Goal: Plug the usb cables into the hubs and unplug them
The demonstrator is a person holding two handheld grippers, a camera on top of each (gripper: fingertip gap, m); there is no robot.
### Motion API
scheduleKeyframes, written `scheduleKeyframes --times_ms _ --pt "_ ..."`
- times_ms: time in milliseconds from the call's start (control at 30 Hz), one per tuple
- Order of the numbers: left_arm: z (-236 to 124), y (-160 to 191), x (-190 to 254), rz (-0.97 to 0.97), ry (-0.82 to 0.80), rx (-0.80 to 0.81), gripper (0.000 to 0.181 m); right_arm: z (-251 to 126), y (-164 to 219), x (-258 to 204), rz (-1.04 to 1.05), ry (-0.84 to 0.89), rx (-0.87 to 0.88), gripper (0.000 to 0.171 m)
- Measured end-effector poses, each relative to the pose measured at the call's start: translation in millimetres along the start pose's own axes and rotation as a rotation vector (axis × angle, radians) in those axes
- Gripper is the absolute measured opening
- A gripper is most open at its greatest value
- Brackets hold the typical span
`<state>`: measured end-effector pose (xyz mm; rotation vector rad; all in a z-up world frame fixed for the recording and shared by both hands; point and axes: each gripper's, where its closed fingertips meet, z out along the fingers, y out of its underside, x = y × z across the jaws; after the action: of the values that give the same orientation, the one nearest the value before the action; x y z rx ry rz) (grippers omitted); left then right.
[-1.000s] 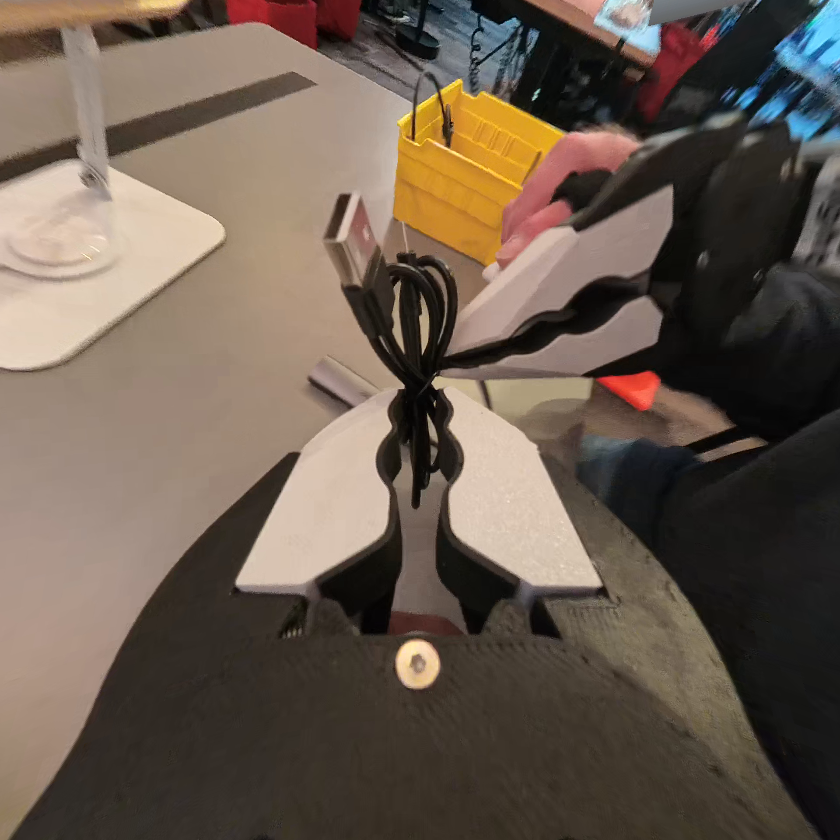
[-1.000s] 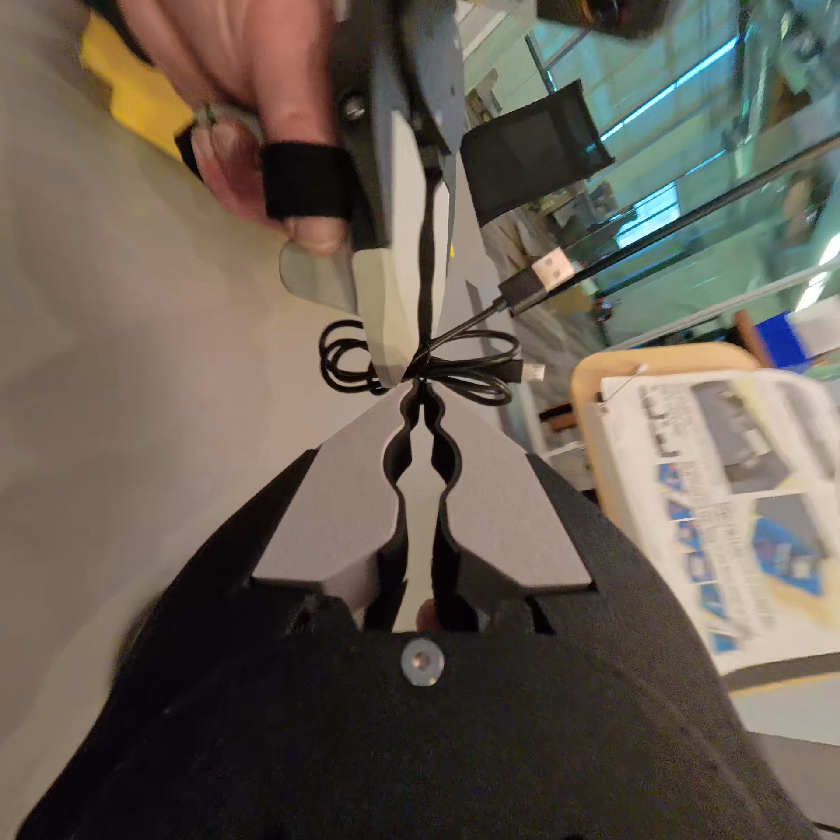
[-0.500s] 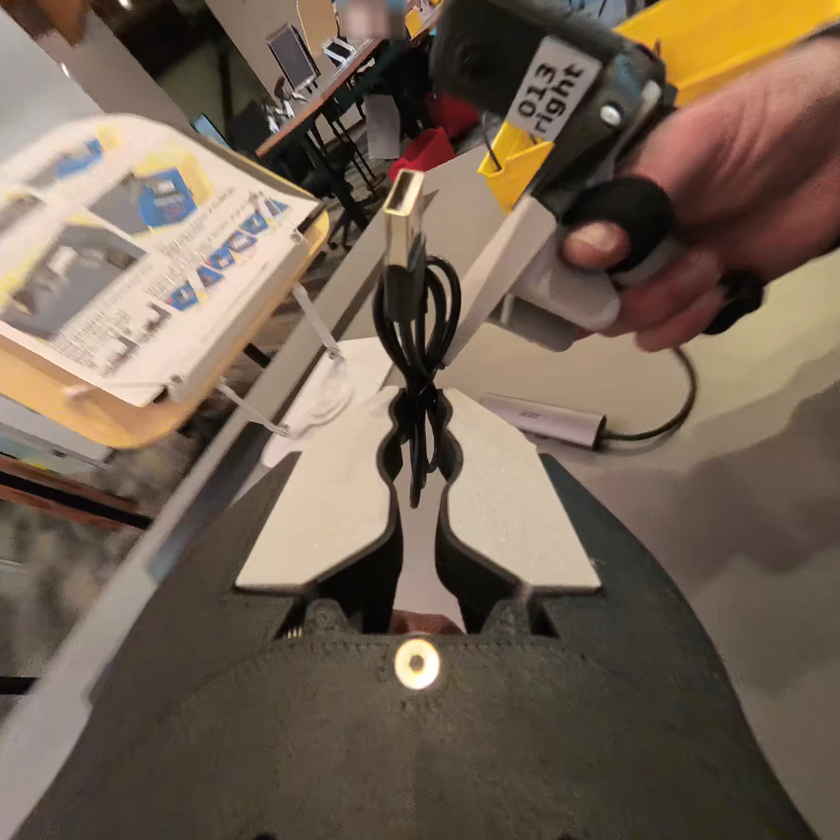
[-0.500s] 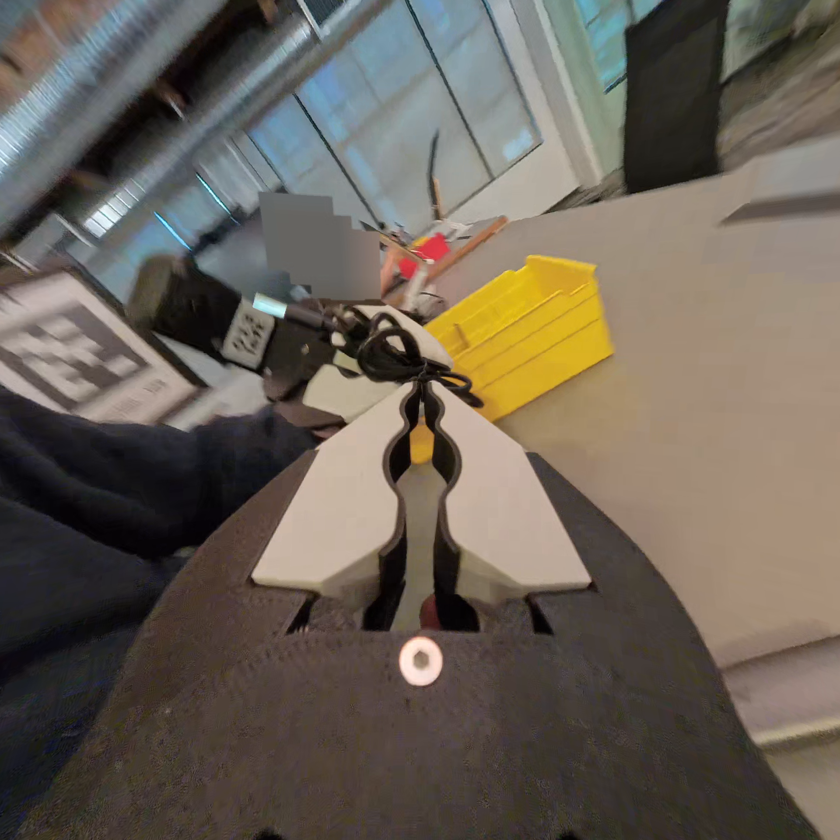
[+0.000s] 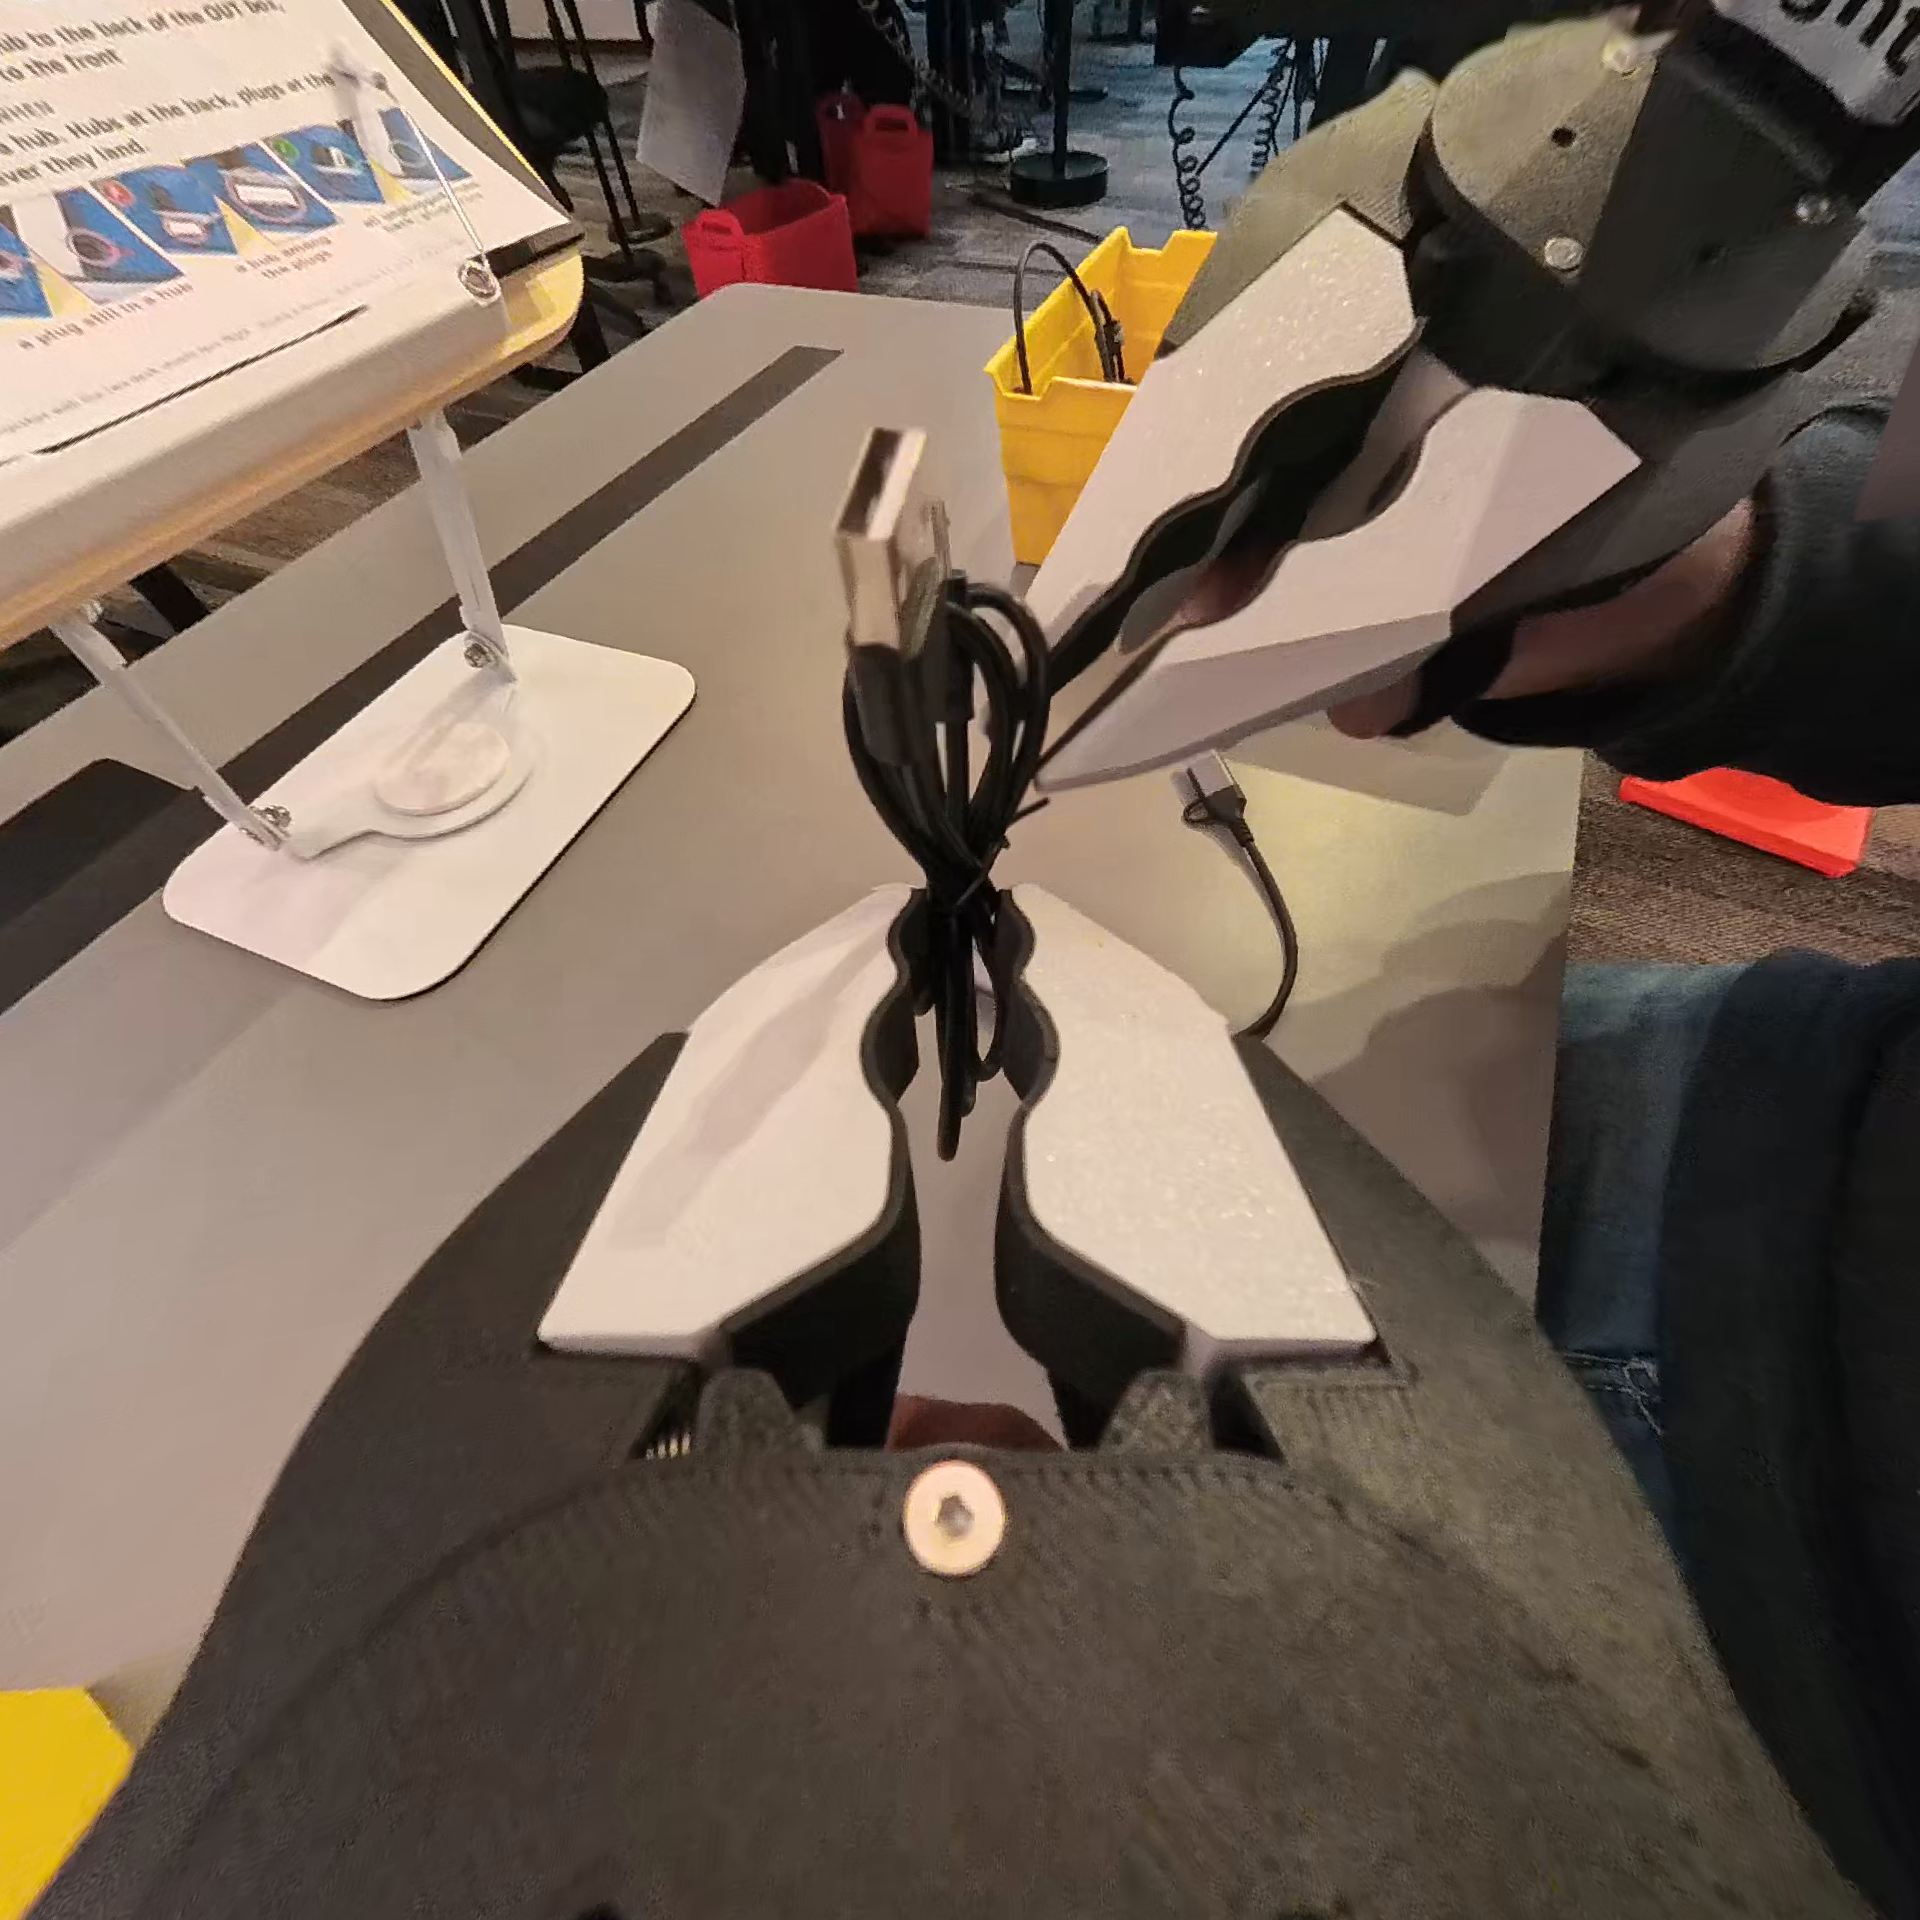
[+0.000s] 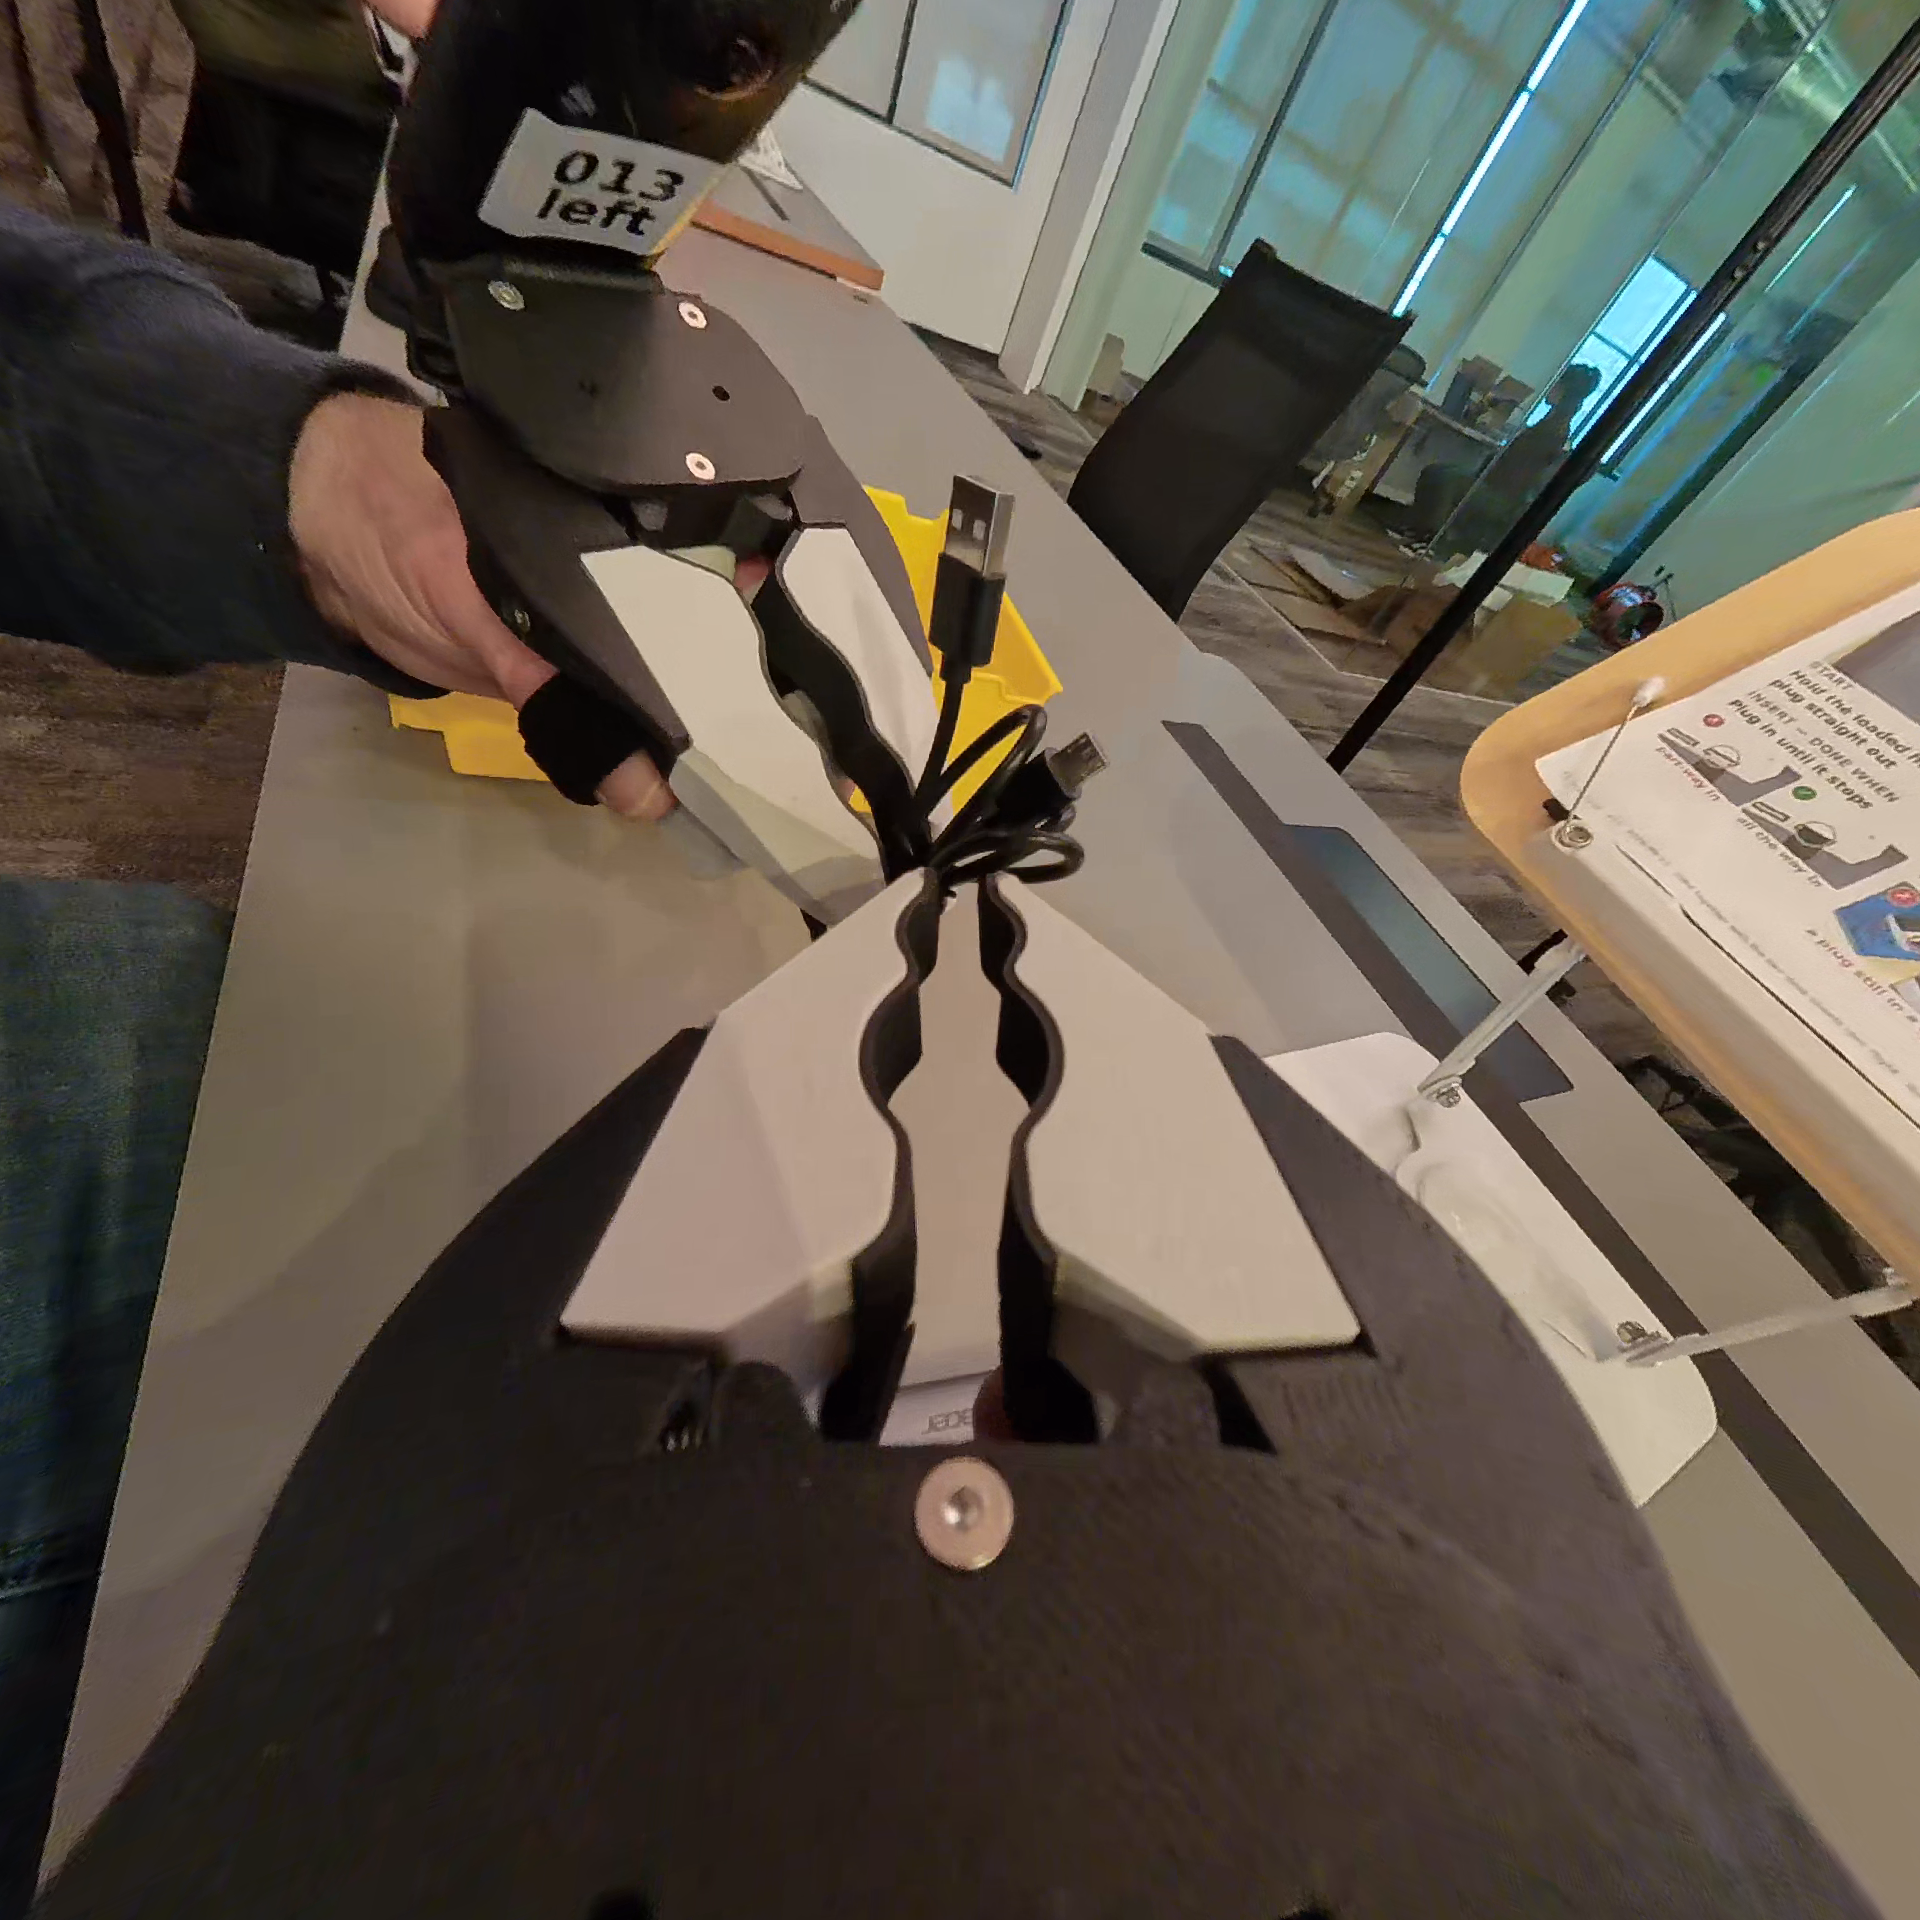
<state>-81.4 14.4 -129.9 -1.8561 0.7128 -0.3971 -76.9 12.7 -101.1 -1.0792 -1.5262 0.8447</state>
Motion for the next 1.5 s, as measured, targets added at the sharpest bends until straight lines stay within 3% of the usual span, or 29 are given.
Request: scheduleKeyframes --times_ms 233,500,633,867,1033,1267,1500 --pt "0.2 -2.8 2.1 0.019 0.005 0.017 0.011 -2.2 -0.6 -2.6 0.113 -0.071 0.023 0.0" --pt "-11.9 -26.1 12.6 0.065 0.06 0.164 0.01 -7.1 -5.0 7.0 0.63 -0.245 0.19 0.0" --pt "-17.3 -35.1 13.4 0.025 0.08 0.233 0.01 -0.9 -3.3 -2.3 0.721 -0.312 0.193 0.0" --pt "-20.9 -40.7 7.6 -0.103 0.105 0.3 0.01 -4.9 -9.6 -10.1 0.705 -0.372 0.181 0.0" --pt "-19.5 -31.1 -6.1 -0.057 0.021 0.235 0.01 -13.8 -23.5 -7.8 0.617 -0.352 0.193 0.0" --pt "-5.6 -11.0 -9.0 -0.042 -0.028 0.096 0.01 -18.8 -31.4 -5.7 0.541 -0.325 0.182 0.0" --pt "10.9 20.1 0.4 0.149 -0.086 -0.175 0.01 -12.2 -45.7 -16.4 0.3 -0.269 0.096 0.0"
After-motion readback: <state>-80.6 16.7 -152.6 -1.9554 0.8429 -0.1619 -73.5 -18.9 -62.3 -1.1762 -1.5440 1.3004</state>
